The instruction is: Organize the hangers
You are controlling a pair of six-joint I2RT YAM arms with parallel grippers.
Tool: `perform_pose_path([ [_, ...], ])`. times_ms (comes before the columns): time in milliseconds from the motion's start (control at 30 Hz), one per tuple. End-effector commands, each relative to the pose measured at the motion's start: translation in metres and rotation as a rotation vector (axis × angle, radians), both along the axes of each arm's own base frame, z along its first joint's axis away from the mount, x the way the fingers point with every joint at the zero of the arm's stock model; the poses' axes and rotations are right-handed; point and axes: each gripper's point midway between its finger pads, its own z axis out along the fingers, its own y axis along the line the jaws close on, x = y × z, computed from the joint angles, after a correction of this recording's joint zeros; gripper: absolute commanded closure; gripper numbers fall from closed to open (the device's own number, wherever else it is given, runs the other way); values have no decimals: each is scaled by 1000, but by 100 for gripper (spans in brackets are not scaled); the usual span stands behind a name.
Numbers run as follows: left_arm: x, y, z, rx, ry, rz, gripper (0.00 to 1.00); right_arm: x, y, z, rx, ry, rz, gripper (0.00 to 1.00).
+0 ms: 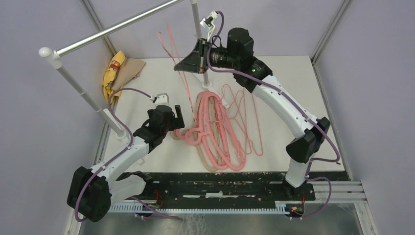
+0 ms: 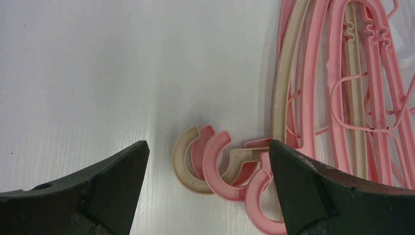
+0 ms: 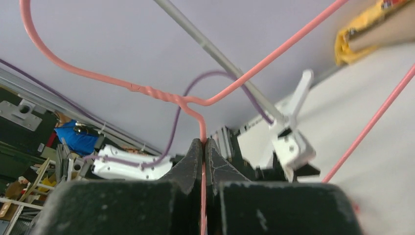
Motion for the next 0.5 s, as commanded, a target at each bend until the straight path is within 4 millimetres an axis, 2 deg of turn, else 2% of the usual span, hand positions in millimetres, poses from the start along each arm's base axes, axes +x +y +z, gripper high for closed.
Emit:
perform_pose_path([
  [0,4,1,14,-47,-55,46,1,8,13,69,184,-159,36,99],
  [100,3,1,16,-49,-59,44,1,29,25,73,215,-181,10,99],
  [200,2,1,20,-55,-68,43,1,59,36,64,236,-166,-40,99],
  [400,2,0,25,-63,-77,36,1,111,38,58,310,-159,-136,99],
  [467,3,-2,25,-66,-76,28,1,123,35,62,346,-178,-162,99],
])
